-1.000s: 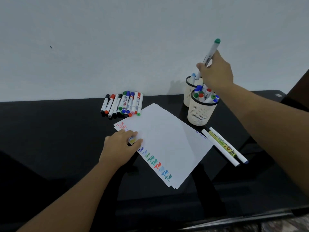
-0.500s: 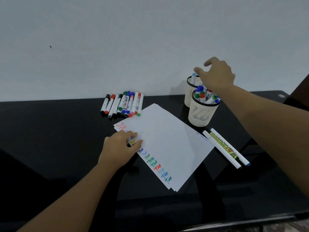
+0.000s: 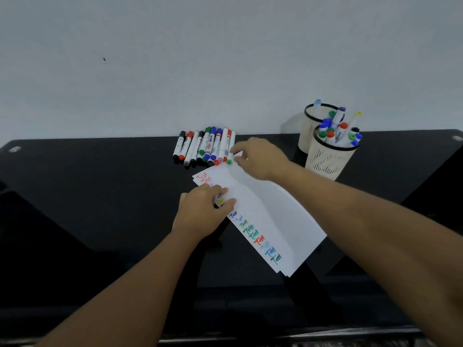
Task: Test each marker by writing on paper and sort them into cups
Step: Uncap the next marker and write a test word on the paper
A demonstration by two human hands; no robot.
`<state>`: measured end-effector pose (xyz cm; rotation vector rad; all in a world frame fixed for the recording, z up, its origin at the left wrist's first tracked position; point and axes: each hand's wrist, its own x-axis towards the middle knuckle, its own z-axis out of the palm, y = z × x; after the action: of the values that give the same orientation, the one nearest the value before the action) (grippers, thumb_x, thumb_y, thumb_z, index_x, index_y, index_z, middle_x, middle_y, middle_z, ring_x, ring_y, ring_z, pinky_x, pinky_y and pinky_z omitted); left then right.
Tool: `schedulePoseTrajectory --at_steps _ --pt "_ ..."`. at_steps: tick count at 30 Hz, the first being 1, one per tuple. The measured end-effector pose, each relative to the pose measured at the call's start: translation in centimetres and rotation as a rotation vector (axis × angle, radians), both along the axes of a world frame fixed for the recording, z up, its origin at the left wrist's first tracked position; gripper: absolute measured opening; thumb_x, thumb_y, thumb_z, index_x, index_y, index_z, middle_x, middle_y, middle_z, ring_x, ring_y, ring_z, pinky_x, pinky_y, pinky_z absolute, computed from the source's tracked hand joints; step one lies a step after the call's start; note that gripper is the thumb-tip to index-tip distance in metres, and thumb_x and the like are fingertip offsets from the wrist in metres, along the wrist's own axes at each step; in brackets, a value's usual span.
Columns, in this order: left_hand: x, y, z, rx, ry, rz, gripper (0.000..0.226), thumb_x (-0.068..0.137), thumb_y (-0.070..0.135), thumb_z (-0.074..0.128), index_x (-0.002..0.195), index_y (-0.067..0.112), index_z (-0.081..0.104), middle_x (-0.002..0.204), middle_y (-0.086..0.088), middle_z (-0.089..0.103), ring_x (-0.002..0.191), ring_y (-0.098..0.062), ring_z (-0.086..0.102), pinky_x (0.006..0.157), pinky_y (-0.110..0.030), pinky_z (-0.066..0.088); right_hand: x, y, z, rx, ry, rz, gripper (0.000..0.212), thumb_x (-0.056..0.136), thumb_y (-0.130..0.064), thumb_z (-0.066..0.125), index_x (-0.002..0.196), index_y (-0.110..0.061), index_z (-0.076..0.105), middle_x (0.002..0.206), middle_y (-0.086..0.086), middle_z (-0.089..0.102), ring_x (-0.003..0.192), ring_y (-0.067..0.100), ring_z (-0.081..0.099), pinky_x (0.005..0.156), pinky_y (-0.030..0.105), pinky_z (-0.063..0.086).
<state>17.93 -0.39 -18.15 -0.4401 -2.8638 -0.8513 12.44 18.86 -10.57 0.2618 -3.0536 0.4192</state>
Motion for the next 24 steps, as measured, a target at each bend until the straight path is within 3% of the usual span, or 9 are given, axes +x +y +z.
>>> schedulePoseTrajectory --at_steps 3,7,9,13,19,22,24 --pt "-0.1 0.0 -0.2 0.006 0.001 0.002 0.046 0.093 0.059 0.059 0.129 0.032 0.067 0.094 0.015 0.053 0.095 -0.008 0.053 0.099 -0.037 0.035 -1.1 -1.3 -2.6 0.069 -0.062 -0.022 0.045 0.107 -0.038 0.045 0.152 -0.032 0.048 0.134 0.006 0.051 0.112 0.024 0.058 0.097 0.041 0.053" --pt "-0.2 -0.1 -0.3 0.012 -0.002 0.003 0.045 0.093 0.058 0.058 0.128 0.031 0.067 0.091 0.015 0.051 0.094 -0.009 0.053 0.097 -0.035 0.034 -1.7 -2.1 -4.2 0.116 -0.071 -0.033 0.049 0.106 -0.04 0.045 0.155 -0.035 0.043 0.135 0.008 0.048 0.116 0.027 0.056 0.094 0.044 0.053" --pt "-0.2 -0.1 -0.3 0.013 -0.003 0.0 0.045 0.093 0.058 0.058 0.128 0.031 0.067 0.088 0.015 0.048 0.092 -0.008 0.051 0.097 -0.035 0.034 -1.6 -2.2 -4.5 0.117 -0.024 -0.052 0.045 0.105 -0.042 0.047 0.149 -0.031 0.05 0.13 0.007 0.052 0.112 0.026 0.057 0.09 0.044 0.054" --pt "-0.2 0.0 -0.1 -0.01 -0.003 -0.009 0.047 0.094 0.058 0.057 0.131 0.031 0.065 0.091 0.014 0.045 0.096 -0.01 0.052 0.1 -0.038 0.036 -1.3 -1.8 -4.5 0.083 0.108 -0.115 0.027 0.102 -0.048 0.055 0.115 -0.025 0.057 0.113 0.004 0.054 0.091 0.02 0.058 0.08 0.041 0.057" --pt "0.0 0.0 0.1 -0.024 0.009 -0.005 0.048 0.094 0.059 0.056 0.132 0.031 0.064 0.095 0.013 0.048 0.1 -0.011 0.054 0.1 -0.038 0.036 -1.1 -1.5 -4.9 0.112 0.031 -0.148 0.036 0.104 -0.05 0.049 0.135 -0.035 0.059 0.128 0.006 0.054 0.115 0.024 0.054 0.089 0.039 0.052" --pt "0.0 0.0 0.1 -0.011 0.004 -0.006 0.047 0.094 0.058 0.057 0.133 0.031 0.064 0.094 0.014 0.047 0.102 -0.012 0.055 0.102 -0.038 0.036 -0.6 -1.3 -4.7 0.126 0.122 -0.181 0.021 0.106 -0.039 0.05 0.122 -0.028 0.059 0.114 0.006 0.059 0.095 0.02 0.058 0.078 0.035 0.053" --pt "0.0 0.0 0.2 0.006 -0.001 -0.005 0.047 0.094 0.057 0.058 0.132 0.032 0.065 0.09 0.015 0.045 0.096 -0.011 0.054 0.103 -0.039 0.036 0.1 -0.9 -4.6 0.03 0.187 -0.215 0.013 0.106 -0.028 0.052 0.119 -0.023 0.052 0.105 0.008 0.058 0.082 0.02 0.058 0.072 0.038 0.057"
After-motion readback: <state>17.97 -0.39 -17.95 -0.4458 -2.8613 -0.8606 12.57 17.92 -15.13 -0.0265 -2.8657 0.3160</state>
